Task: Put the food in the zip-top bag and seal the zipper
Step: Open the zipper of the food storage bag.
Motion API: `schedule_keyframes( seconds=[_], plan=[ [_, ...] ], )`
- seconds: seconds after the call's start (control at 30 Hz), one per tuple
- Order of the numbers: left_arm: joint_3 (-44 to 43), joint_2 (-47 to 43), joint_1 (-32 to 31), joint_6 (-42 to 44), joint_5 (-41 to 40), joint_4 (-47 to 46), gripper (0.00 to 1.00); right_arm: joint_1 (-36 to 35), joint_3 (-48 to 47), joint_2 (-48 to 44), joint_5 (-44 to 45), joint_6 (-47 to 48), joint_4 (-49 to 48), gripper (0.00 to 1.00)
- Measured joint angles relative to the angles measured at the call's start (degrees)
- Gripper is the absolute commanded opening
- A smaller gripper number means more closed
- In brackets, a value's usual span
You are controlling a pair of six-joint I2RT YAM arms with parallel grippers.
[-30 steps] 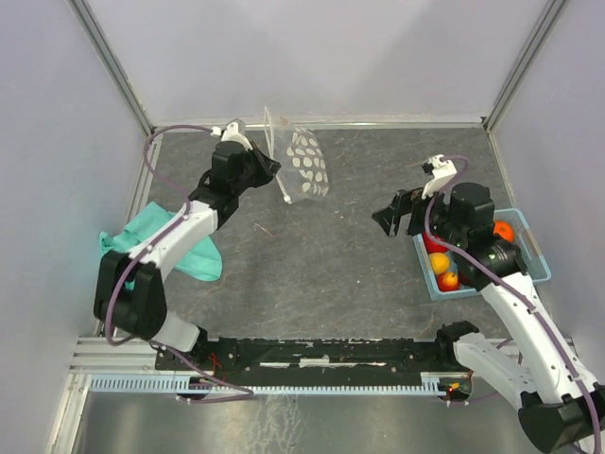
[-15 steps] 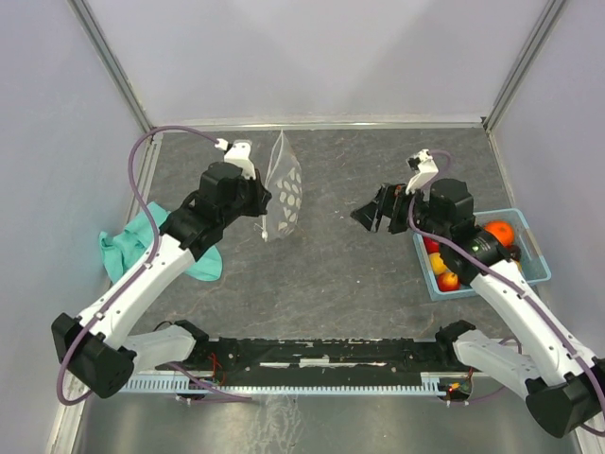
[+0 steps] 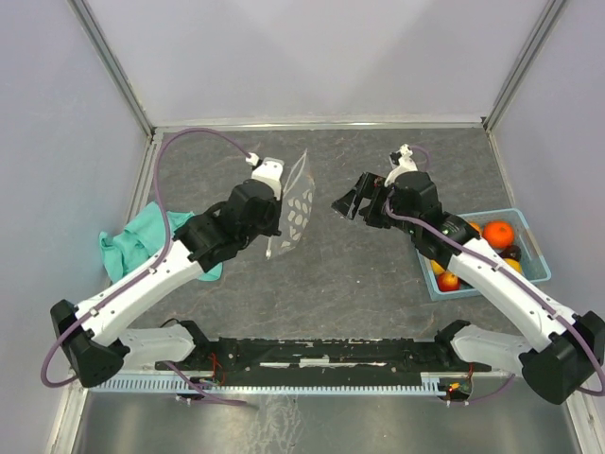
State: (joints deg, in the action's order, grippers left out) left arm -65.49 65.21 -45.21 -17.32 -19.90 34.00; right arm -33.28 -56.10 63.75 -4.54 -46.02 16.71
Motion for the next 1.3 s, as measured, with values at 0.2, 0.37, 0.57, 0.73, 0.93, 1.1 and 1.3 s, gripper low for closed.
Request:
schedule_keyframes(
  seconds=[0.2, 0.37, 0.57, 0.73, 0.93, 1.1, 1.3],
  plan=[
    [-4.7, 4.9, -8.0, 0.0, -8.1, 1.9, 0.03, -1.8, -3.0, 2.9, 4.7, -4.3, 0.0, 0.89],
    [-7.6, 9.0, -12.2, 0.0, -13.3, 3.6, 0.03, -2.2, -5.4, 4.0, 7.6, -7.3, -0.9, 0.88],
    [-9.3, 11.9, -15.3, 0.0, -17.3, 4.4, 0.03, -2.2, -7.4, 6.0, 9.7, -9.8, -1.7, 0.84],
    [-10.2, 13.2, -16.8, 0.0, -18.9, 4.7, 0.03, -2.2, -8.2, 7.5, 11.1, -12.0, -1.6, 0.81],
    [-10.6, 14.1, -17.3, 0.1, -19.1, 4.9, 0.03, -2.2, -8.2, 7.6, 11.3, -13.6, -1.9, 0.73],
    [-10.6, 14.3, -17.4, 0.1, -19.1, 4.9, 0.03, -2.2, -8.1, 8.1, 11.3, -15.1, -1.8, 0.67],
    [-10.6, 14.9, -17.7, 0.1, -19.1, 4.9, 0.03, -2.2, -5.7, 8.1, 11.3, -16.8, -2.1, 0.60]
  ],
)
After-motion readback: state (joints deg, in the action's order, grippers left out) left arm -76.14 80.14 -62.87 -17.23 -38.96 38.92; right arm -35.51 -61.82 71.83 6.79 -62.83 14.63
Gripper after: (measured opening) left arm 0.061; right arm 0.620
